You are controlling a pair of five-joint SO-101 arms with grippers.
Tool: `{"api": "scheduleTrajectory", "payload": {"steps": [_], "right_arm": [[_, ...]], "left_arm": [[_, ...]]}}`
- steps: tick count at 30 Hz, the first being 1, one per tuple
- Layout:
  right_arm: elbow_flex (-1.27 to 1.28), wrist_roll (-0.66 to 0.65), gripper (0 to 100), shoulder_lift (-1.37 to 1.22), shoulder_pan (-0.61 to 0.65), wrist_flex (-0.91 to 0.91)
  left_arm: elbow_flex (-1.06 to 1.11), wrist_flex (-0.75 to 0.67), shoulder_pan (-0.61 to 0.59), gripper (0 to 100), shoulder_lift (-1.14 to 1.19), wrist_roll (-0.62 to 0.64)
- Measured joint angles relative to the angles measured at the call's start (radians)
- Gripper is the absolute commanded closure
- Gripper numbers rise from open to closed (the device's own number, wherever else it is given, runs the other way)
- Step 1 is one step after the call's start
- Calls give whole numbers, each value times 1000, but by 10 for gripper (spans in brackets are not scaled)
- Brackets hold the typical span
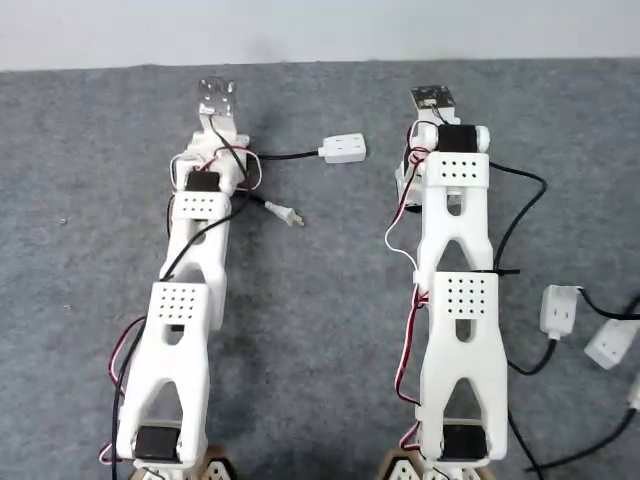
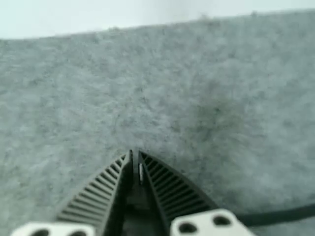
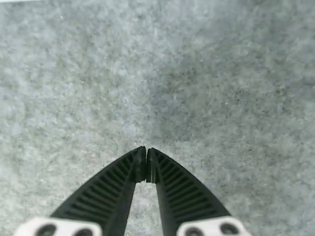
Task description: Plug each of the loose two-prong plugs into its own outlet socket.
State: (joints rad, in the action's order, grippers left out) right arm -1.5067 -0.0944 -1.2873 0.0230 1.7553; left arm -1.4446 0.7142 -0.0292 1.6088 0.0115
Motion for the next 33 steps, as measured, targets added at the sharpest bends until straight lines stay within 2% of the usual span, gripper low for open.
{"api": "scheduleTrajectory", "payload": {"steps": [4,7,20,25,28,33], "right_arm": [[0,0,991,0,0,0],[0,0,991,0,0,0],[0,-9,991,0,0,2],[0,-25,991,0,0,2],[0,-26,991,0,0,2],[0,-26,991,0,0,2]], "left_arm": [[-20,8,0,987,25,-40],[-35,74,0,987,23,-46],[-204,687,14,987,-57,-61],[-215,916,55,987,-97,-192],[-215,974,75,987,-115,-245],[-213,1002,91,987,-153,-252]]}}
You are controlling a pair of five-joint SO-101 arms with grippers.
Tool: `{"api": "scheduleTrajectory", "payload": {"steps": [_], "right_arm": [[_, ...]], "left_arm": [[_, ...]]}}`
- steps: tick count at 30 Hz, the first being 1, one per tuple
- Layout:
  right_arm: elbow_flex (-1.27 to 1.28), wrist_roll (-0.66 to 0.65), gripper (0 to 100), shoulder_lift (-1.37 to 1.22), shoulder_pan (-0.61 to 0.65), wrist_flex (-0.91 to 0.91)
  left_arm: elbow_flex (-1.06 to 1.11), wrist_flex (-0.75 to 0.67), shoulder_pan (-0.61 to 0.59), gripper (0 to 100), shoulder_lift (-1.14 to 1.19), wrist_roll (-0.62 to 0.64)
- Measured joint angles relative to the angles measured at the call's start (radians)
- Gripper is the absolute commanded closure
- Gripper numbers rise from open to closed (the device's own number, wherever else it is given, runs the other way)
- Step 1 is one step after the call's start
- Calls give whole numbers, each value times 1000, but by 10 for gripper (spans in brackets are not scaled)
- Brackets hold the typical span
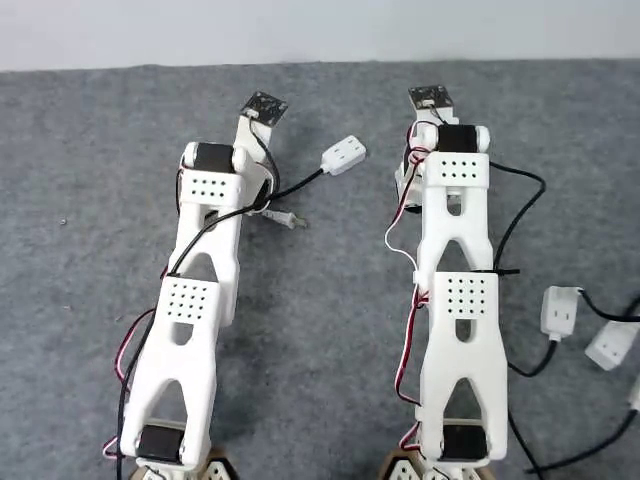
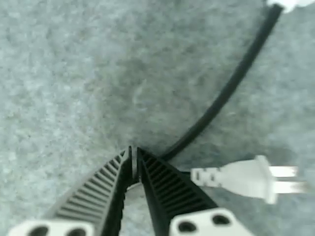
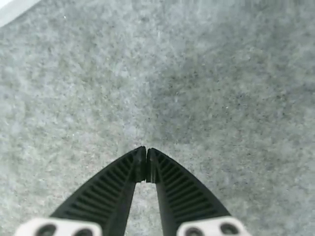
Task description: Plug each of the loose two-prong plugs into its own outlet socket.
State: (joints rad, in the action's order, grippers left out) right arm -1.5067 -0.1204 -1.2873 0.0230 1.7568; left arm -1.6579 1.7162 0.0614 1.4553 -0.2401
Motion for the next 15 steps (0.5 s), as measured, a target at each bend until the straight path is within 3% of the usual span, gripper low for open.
{"api": "scheduleTrajectory", "payload": {"steps": [15], "right_arm": [[0,0,991,0,0,0]], "left_arm": [[2,6,-11,988,-129,-6]]}}
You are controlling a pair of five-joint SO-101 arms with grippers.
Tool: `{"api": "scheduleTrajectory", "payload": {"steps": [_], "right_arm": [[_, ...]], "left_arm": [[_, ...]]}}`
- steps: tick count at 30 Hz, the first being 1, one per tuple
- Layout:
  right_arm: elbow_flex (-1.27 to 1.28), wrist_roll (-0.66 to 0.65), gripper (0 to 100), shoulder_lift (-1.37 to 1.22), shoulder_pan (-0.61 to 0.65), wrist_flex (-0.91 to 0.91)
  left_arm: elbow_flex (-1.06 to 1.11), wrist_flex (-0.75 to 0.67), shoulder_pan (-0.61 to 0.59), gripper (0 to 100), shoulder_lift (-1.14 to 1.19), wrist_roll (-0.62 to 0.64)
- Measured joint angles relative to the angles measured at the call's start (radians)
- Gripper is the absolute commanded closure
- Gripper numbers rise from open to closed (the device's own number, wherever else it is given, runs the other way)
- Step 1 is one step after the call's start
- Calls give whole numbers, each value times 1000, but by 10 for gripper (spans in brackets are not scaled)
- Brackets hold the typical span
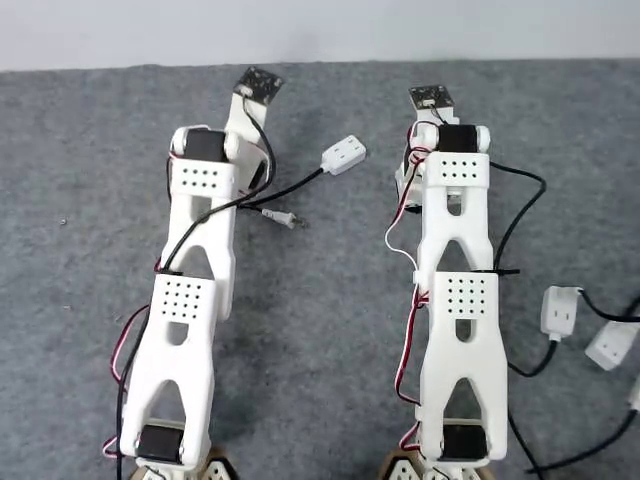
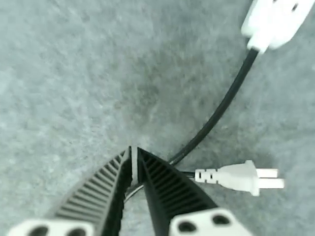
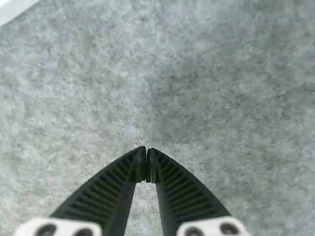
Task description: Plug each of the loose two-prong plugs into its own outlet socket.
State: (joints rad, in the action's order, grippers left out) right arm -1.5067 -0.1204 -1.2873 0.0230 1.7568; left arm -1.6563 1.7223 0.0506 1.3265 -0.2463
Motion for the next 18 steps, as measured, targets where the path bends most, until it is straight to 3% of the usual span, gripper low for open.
{"api": "scheduleTrajectory", "payload": {"steps": [10,13,18], "right_arm": [[0,0,991,0,0,0],[0,0,991,0,0,0],[0,0,991,0,0,0]], "left_arm": [[81,0,0,988,-164,-2],[242,0,0,988,-278,46],[689,0,5,986,-552,77]]}}
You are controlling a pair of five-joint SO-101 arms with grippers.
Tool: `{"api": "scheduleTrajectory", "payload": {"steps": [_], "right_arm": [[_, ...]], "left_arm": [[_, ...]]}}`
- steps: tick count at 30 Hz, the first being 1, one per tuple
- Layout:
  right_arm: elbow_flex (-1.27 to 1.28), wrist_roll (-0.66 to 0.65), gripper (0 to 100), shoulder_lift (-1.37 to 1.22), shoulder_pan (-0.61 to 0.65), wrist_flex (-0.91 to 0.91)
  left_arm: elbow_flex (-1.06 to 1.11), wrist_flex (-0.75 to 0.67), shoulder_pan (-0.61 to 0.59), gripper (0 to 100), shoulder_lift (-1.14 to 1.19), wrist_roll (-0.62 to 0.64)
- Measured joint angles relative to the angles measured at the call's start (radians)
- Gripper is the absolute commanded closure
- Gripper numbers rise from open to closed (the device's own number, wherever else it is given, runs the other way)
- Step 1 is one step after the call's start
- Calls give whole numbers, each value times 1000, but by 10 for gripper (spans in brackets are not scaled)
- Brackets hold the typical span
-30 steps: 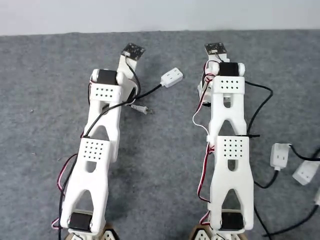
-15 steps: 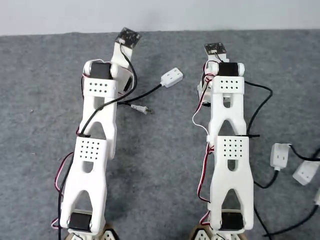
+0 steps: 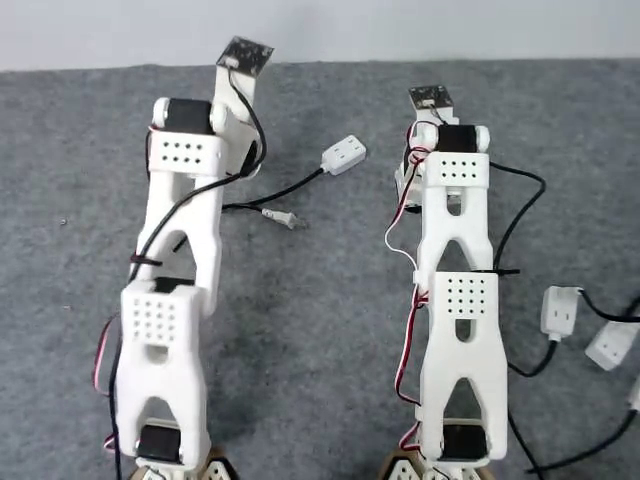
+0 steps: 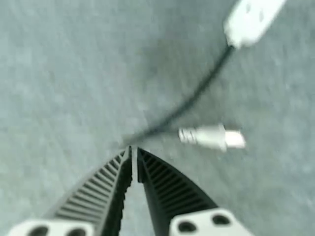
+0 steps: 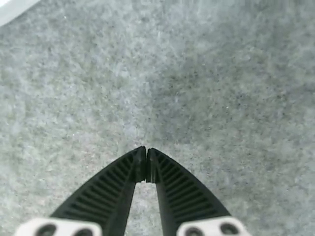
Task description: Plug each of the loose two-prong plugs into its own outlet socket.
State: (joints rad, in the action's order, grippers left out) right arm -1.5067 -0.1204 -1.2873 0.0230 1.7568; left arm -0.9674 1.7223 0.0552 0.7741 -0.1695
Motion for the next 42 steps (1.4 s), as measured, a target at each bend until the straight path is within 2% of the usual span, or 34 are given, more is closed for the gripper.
{"api": "scheduleTrajectory", "payload": {"steps": [3,6,9,15,21,30,42], "right_arm": [[0,0,991,0,0,0],[0,0,991,0,-2,0],[0,0,991,0,-15,0],[0,0,991,0,-15,0],[0,-3,991,0,-17,0],[0,-3,991,0,-17,0],[0,-3,991,0,-17,0]], "left_arm": [[249,-66,11,984,-127,-8],[433,-198,9,979,-181,-120],[542,-318,8,929,-183,-236],[609,-505,6,794,-166,-388],[609,-657,-2,760,-83,-425],[608,-789,0,762,9,-497],[598,-752,0,777,8,-502]]}}
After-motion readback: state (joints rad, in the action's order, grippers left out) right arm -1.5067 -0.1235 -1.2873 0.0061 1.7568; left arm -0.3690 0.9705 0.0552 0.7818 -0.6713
